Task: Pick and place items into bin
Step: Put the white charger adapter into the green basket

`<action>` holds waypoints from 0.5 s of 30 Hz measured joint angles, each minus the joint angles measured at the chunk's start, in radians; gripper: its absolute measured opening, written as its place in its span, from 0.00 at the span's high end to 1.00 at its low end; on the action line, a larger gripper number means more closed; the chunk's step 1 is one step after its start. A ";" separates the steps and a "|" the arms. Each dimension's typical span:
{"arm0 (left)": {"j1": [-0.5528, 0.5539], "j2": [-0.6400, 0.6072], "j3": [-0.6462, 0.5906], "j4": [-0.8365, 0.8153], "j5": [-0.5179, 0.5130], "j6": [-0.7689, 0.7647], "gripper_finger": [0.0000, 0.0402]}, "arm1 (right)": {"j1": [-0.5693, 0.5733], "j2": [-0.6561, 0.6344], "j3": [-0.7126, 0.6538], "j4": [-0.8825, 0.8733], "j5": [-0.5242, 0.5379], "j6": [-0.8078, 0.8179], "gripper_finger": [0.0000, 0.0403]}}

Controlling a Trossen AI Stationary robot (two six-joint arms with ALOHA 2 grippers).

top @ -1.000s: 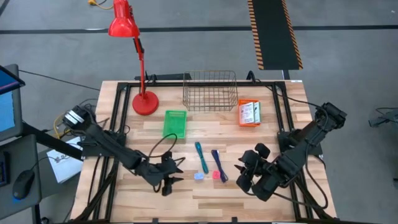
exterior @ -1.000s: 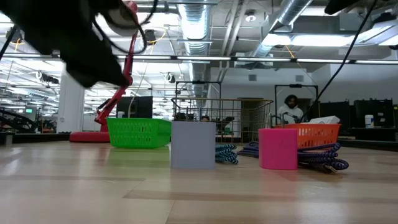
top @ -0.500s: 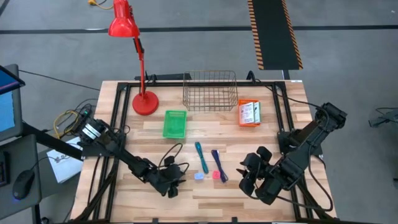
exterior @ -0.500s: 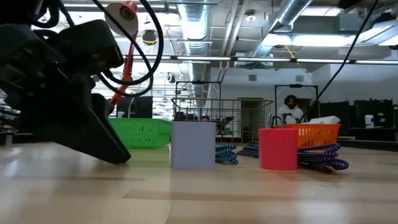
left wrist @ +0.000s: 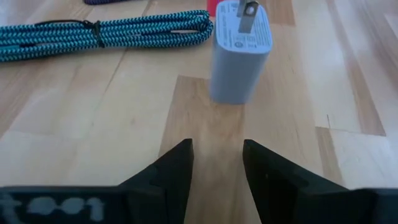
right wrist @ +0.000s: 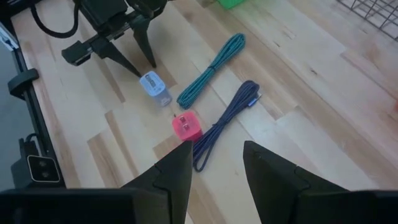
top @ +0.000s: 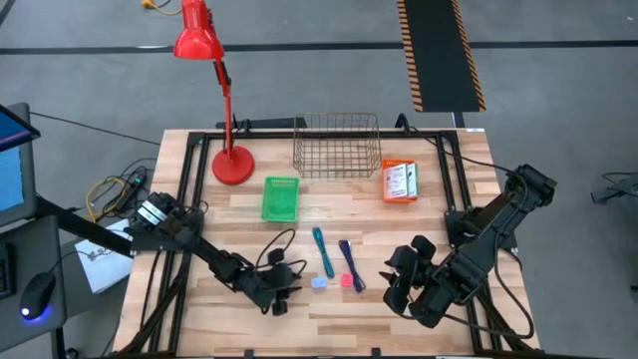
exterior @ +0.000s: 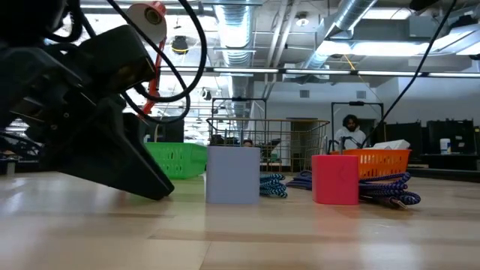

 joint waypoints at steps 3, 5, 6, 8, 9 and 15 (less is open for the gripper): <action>0.013 0.002 -0.001 0.030 0.007 0.024 0.65 | 0.000 0.000 0.000 0.000 0.000 0.000 0.65; 0.019 0.003 -0.001 0.045 0.010 0.042 0.65 | 0.000 0.000 0.000 0.000 0.000 -0.001 0.66; 0.023 0.003 -0.001 0.050 0.016 0.054 0.65 | 0.000 0.000 0.000 0.000 0.000 -0.001 0.66; 0.035 0.003 0.008 0.040 0.031 0.070 0.65 | 0.000 0.000 0.000 0.000 0.000 -0.001 0.66; 0.042 0.003 0.013 0.037 0.040 0.081 0.65 | 0.000 0.000 0.000 0.000 0.000 -0.001 0.66; 0.082 0.007 0.074 -0.007 0.084 0.168 0.65 | 0.000 0.000 0.000 0.000 0.000 -0.002 0.66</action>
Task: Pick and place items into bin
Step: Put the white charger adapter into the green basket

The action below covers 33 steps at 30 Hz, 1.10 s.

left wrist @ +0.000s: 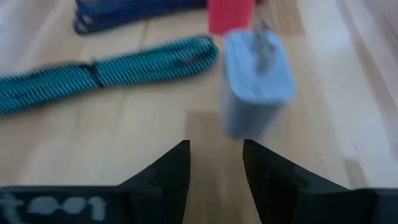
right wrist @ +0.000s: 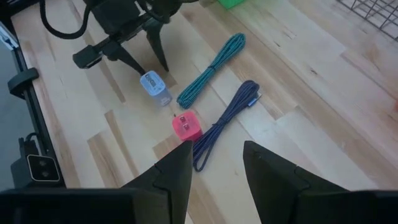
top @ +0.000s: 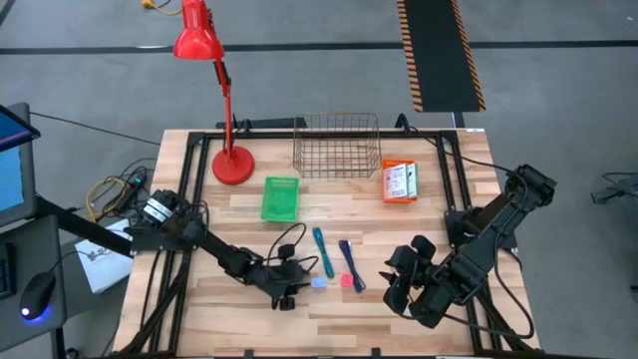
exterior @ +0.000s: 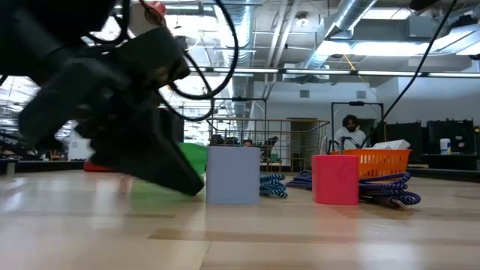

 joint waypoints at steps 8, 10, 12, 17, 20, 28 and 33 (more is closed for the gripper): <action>0.050 -0.001 0.037 -0.002 0.081 0.061 0.65 | 0.000 0.000 0.000 0.000 -0.001 0.000 0.67; 0.055 -0.001 0.037 -0.008 0.112 0.061 0.65 | 0.000 0.000 0.000 0.000 -0.001 0.000 0.67; 0.055 -0.001 0.037 -0.014 0.149 0.065 0.65 | 0.000 0.000 0.000 0.000 -0.001 0.000 0.67; 0.045 -0.002 0.037 -0.019 0.196 0.082 0.65 | 0.000 0.000 0.000 0.000 -0.001 0.000 0.67; 0.040 -0.003 0.037 -0.018 0.178 0.105 0.65 | 0.000 0.000 0.000 -0.001 -0.001 -0.006 0.67; 0.054 -0.004 0.037 -0.017 0.171 0.152 0.65 | 0.000 0.000 0.000 -0.001 -0.001 -0.008 0.67; 0.056 -0.004 0.037 -0.014 0.180 0.176 0.65 | 0.000 0.000 0.000 -0.001 -0.001 -0.008 0.67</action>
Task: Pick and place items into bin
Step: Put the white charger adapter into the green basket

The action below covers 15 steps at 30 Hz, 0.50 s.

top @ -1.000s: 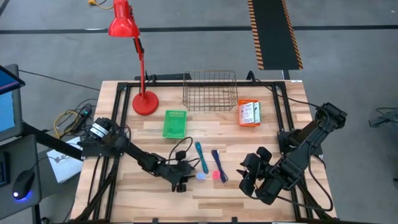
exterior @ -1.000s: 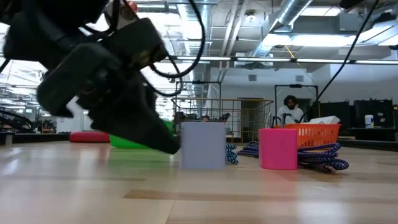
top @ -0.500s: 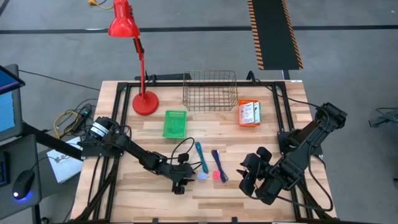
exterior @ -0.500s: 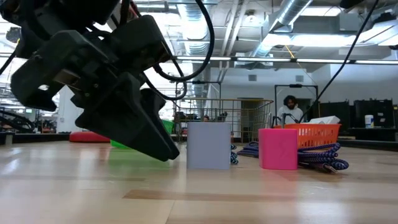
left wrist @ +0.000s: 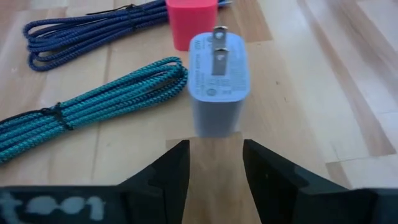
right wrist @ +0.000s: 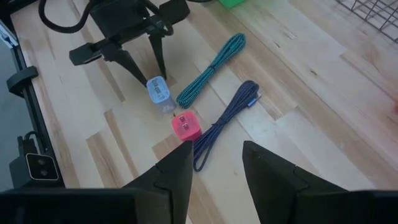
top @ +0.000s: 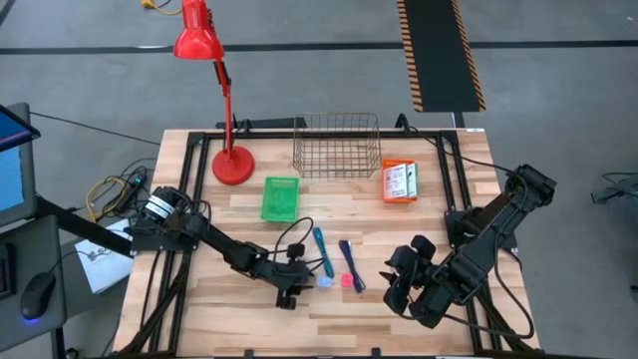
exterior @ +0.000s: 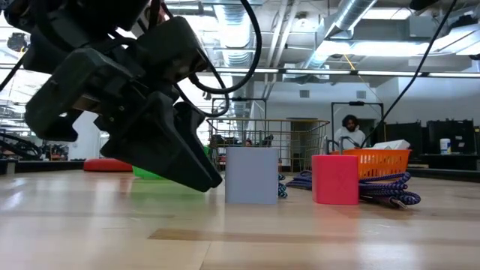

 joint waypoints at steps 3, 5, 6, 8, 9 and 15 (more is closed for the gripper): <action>0.000 0.000 0.000 0.015 0.016 0.009 0.65 | 0.000 0.000 0.000 0.000 0.000 0.000 0.67; 0.000 0.000 0.000 0.026 0.018 0.016 0.65 | 0.000 0.000 0.000 0.000 0.000 0.000 0.67; 0.002 0.000 0.000 0.032 0.017 0.017 0.65 | 0.000 0.000 0.000 0.000 0.000 0.000 0.67; 0.005 0.000 0.001 0.042 0.018 0.025 0.65 | 0.000 0.000 0.000 0.000 0.000 0.000 0.67; 0.008 0.000 0.001 0.043 0.018 0.025 0.65 | 0.000 0.000 0.000 0.000 0.000 0.000 0.67; 0.022 0.000 0.001 0.045 0.018 0.036 0.65 | 0.000 0.000 0.000 0.000 0.000 0.000 0.66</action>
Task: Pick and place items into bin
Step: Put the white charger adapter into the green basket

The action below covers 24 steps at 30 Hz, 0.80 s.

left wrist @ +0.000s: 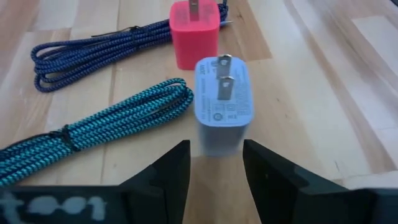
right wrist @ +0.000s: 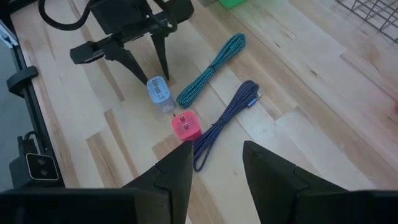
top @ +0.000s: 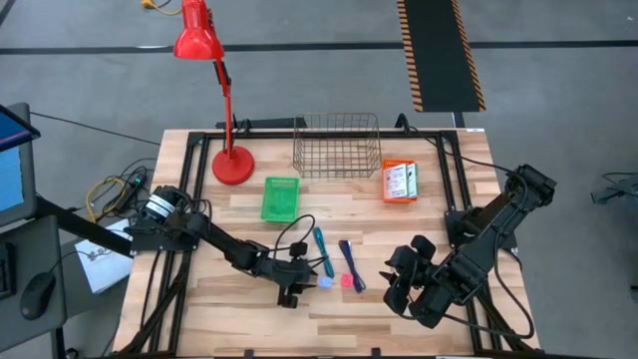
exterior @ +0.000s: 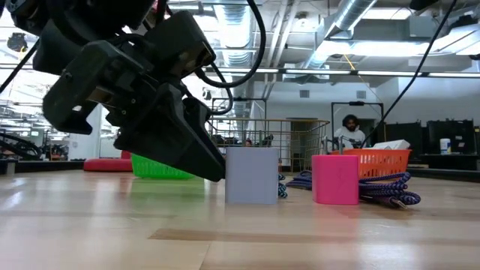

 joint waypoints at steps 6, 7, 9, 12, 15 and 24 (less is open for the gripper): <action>0.017 0.000 0.000 0.028 0.029 0.021 0.65 | 0.000 0.000 0.000 0.000 0.000 -0.001 0.67; 0.019 0.000 0.000 0.035 0.037 0.024 0.65 | 0.000 0.000 0.000 0.000 0.000 -0.001 0.67; 0.021 0.000 0.007 0.037 0.054 0.041 0.65 | 0.000 0.000 0.000 0.000 0.000 -0.001 0.67; 0.021 0.000 0.028 0.032 0.068 0.072 0.65 | 0.000 0.000 0.000 0.000 0.000 -0.001 0.67; 0.023 -0.001 0.044 0.031 0.067 0.096 0.65 | 0.000 0.000 0.000 0.000 0.000 -0.001 0.67; 0.039 -0.001 0.064 0.023 0.085 0.116 0.65 | 0.000 0.000 0.000 0.000 0.000 0.000 0.67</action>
